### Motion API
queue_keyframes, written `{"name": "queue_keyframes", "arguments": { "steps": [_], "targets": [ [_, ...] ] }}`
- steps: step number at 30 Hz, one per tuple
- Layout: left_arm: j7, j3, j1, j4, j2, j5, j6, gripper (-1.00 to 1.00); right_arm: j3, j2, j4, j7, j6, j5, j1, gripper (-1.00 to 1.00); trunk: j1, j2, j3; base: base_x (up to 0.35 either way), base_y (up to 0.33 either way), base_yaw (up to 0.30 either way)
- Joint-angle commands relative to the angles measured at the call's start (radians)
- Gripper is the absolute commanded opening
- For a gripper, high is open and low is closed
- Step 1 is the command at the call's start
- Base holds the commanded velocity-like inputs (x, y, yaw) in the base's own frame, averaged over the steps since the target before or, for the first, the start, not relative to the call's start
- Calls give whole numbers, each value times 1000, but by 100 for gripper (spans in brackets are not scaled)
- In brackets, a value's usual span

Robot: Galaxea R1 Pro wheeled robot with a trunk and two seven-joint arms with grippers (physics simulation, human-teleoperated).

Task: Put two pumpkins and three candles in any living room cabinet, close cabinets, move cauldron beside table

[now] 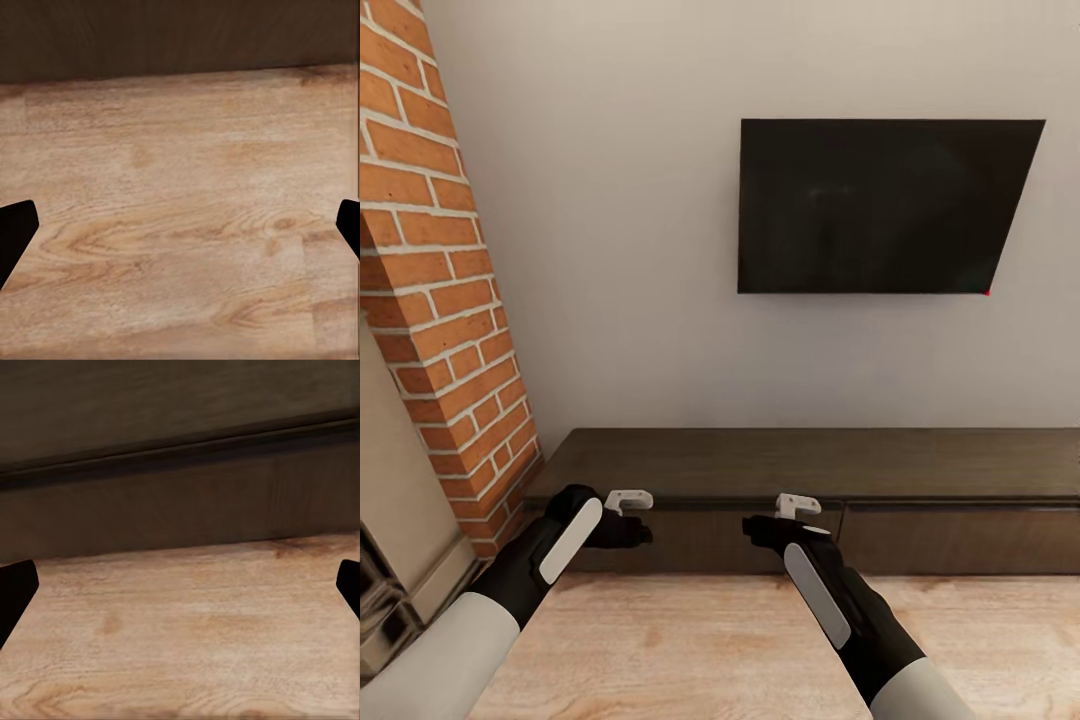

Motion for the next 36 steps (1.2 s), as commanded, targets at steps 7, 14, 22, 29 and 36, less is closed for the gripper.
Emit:
{"name": "queue_keyframes", "arguments": {
  "steps": [7,14,22,29,36],
  "targets": [
    [10,-3,-1,-2,2,10,1,100,1,0,-1,-10,1,-11,0,100,-27,49,21,-5,0,0],
    [10,-3,0,-1,-1,10,0,100,1,0,-1,-10,1,-11,0,100,-54,98,43,0,0,0],
    [12,-3,-1,-1,-3,9,0,100,2,0,-1,-9,1,-11,0,100,-85,154,68,0,0,0],
    [12,-4,-1,-1,-4,7,-1,100,1,0,-1,-9,1,-11,-1,100,-111,203,90,0,0,0],
    [12,-4,0,-1,-4,5,-1,100,3,0,-1,-9,1,-11,-1,100,-138,252,112,0,0,0]
  ]
}}
